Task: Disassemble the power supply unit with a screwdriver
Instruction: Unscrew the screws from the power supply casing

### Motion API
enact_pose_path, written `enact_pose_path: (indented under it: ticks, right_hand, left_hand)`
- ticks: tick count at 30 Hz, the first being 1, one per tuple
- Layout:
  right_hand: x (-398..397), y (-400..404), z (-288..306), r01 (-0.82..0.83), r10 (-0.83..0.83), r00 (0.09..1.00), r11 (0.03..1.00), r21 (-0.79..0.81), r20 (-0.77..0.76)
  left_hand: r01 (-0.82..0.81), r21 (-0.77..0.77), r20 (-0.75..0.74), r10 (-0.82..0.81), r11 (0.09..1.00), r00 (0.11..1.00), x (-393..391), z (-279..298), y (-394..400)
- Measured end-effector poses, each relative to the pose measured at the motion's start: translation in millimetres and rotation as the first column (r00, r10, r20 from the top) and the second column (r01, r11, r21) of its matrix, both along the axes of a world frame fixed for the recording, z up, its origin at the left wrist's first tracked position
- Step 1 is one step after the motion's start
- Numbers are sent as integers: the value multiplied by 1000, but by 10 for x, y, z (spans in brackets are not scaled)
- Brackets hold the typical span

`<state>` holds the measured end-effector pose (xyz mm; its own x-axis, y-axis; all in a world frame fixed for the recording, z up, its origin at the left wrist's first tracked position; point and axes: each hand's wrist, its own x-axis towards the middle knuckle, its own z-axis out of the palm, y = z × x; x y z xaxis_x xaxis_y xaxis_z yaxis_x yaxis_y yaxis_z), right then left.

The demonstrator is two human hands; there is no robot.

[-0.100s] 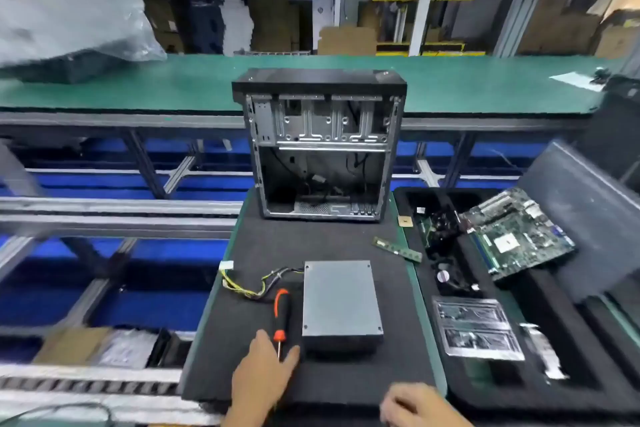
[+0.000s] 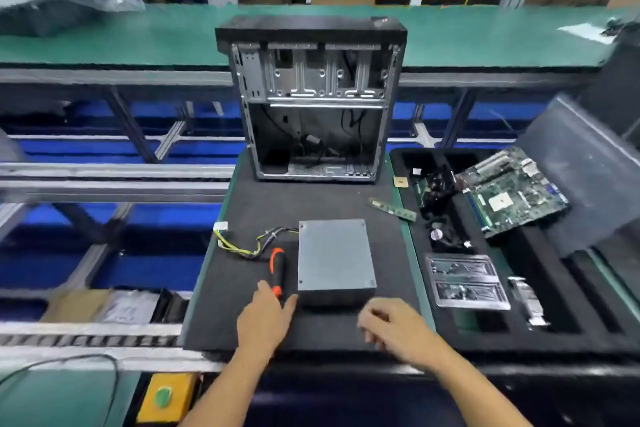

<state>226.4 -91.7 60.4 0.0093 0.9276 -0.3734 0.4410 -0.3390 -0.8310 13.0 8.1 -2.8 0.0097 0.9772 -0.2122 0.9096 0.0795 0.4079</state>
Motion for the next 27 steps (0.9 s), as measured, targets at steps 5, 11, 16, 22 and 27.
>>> enact_pose_path:
  ticks: [5, 11, 16, 22, 27]
  right_hand:
    - [-52, 313, 20, 41, -42, 998, 999, 25, 48]
    - [-45, 595, 119, 87, -94, 994, 989, 119, 59]
    - [-269, 891, 371, 73, -46, 976, 990, 123, -211]
    - [-304, 1226, 736, 112, -31, 967, 942, 315, -251]
    - [-258, 1585, 984, 143, -108, 989, 866, 479, -101]
  left_hand:
    - [-1, 45, -53, 4, 999, 999, 89, -116, 68]
    - [-3, 60, 90, -3, 998, 996, -87, -22, 102]
    - [160, 213, 317, -223, 964, 922, -43, 420, -12]
    - [239, 314, 473, -370, 919, 799, 270, 800, 156]
    - [144, 242, 637, -269, 959, 722, 66, 660, 594]
